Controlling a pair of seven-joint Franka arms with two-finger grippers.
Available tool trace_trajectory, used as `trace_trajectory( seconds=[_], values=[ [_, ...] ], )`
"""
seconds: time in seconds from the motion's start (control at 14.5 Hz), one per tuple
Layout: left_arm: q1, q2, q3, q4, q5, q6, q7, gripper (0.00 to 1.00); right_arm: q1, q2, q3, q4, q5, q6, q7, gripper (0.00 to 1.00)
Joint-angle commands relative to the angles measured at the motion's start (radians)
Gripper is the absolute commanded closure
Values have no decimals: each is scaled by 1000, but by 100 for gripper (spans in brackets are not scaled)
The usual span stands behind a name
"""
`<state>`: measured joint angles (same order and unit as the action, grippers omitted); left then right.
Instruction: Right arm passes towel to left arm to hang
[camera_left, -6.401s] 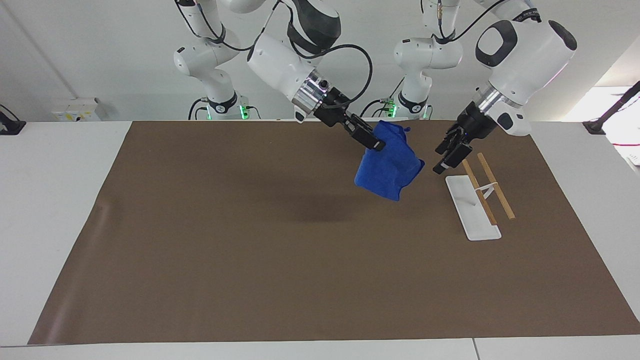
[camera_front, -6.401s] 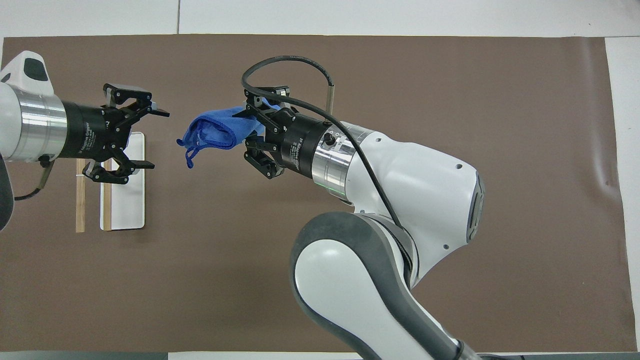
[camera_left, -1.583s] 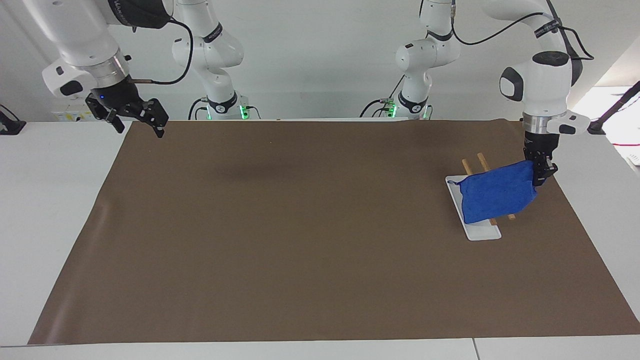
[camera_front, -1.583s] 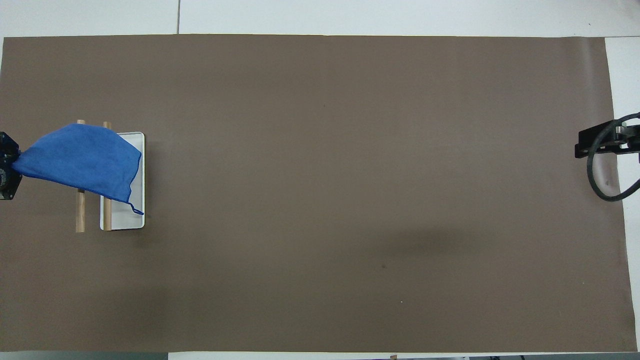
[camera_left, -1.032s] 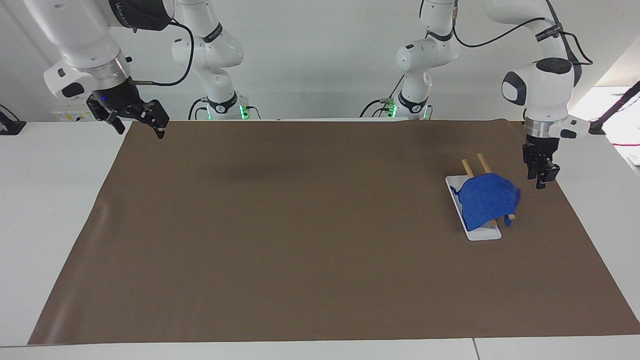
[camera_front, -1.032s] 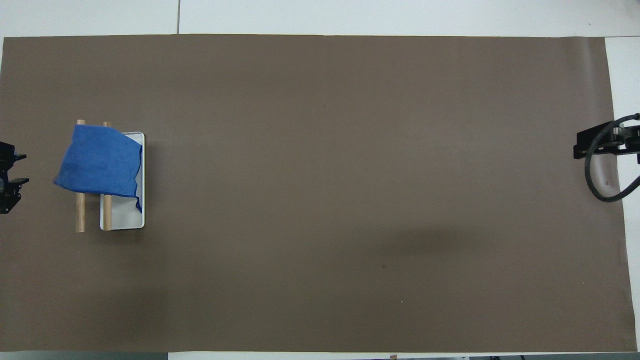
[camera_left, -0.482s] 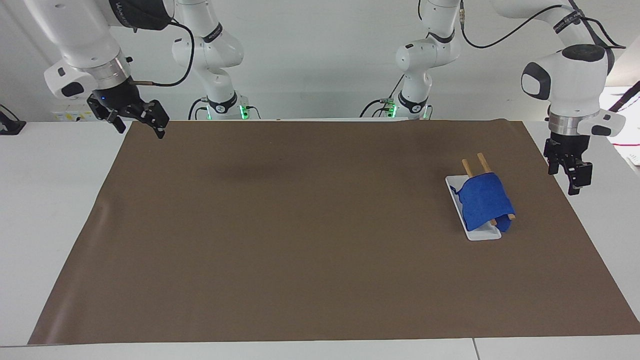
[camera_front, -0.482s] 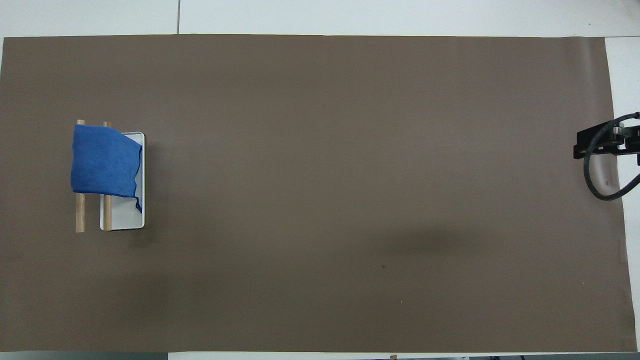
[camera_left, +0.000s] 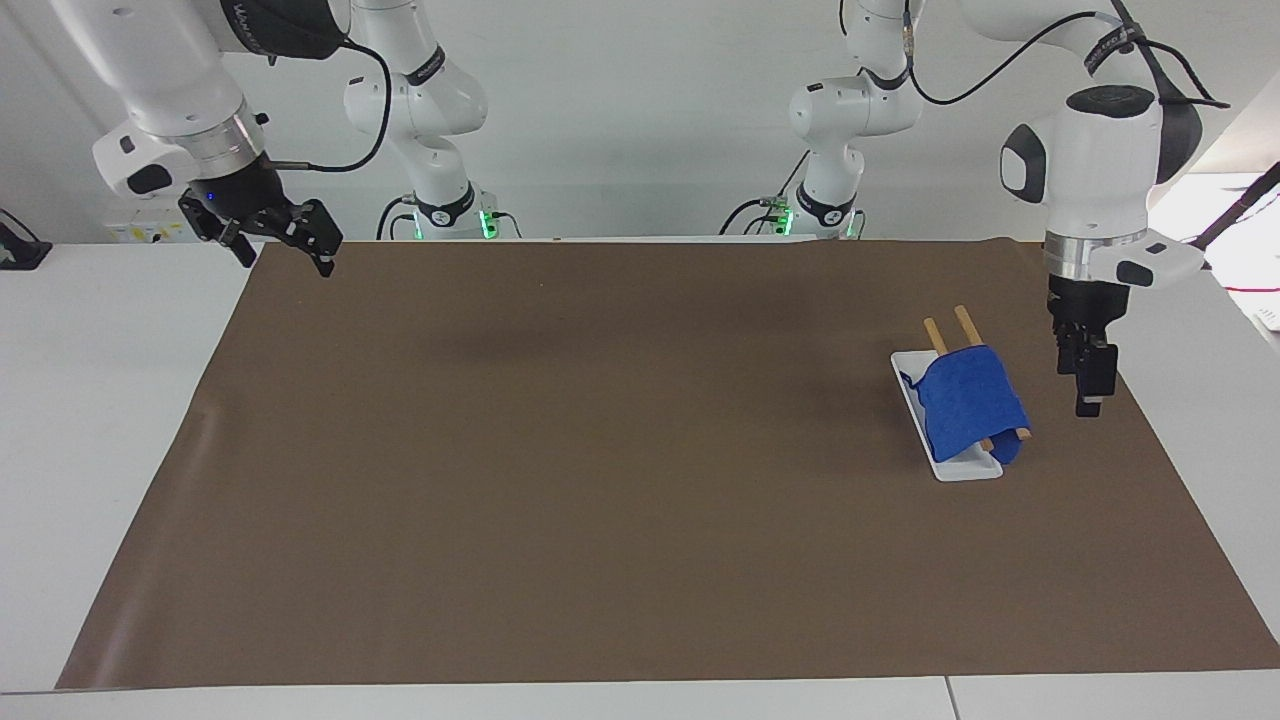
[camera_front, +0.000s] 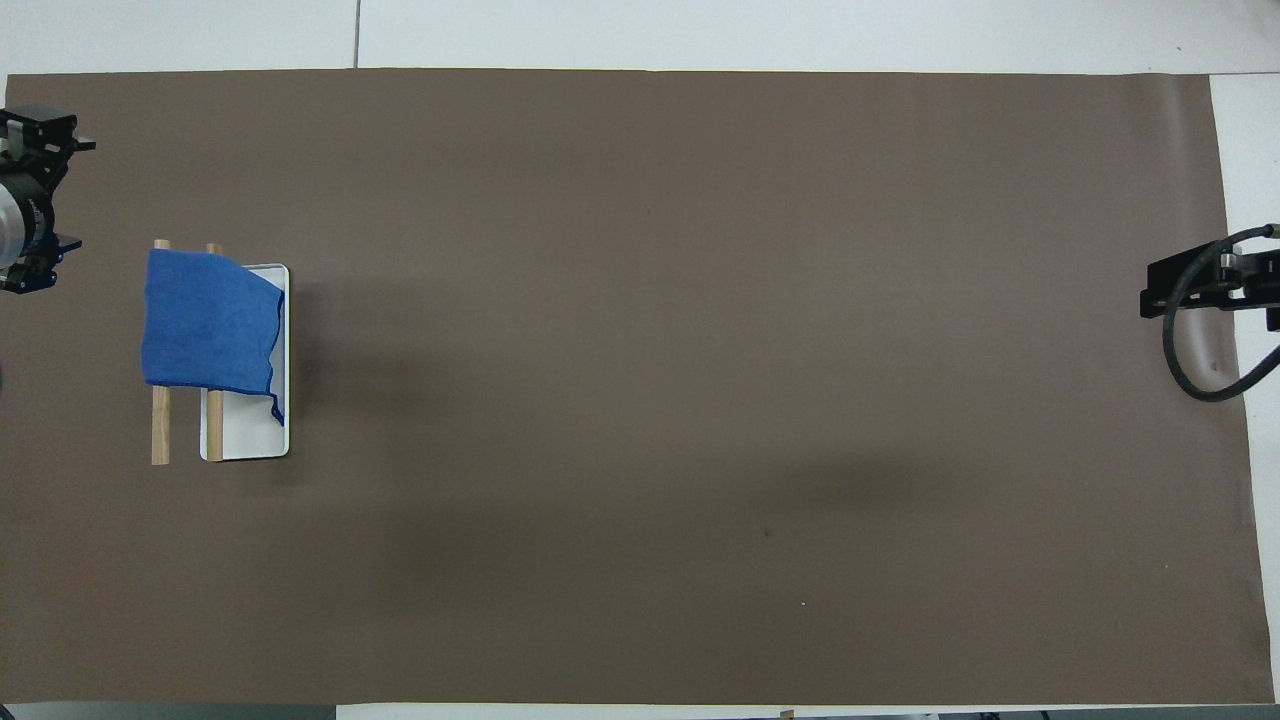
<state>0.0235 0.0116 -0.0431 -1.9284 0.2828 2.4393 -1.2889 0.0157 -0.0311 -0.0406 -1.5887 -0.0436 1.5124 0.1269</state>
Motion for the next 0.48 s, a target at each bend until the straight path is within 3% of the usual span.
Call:
trace_trajectory(
  seconds=[0.0,0.41],
  values=[
    [-34,21,11,72,-39,-29,133,0,-10,-13,7,-13,21,6,11,0],
    [-39,8,0,175,-186,-155,357,0,-8,-15,7,-14,21,8,11,0]
  ],
)
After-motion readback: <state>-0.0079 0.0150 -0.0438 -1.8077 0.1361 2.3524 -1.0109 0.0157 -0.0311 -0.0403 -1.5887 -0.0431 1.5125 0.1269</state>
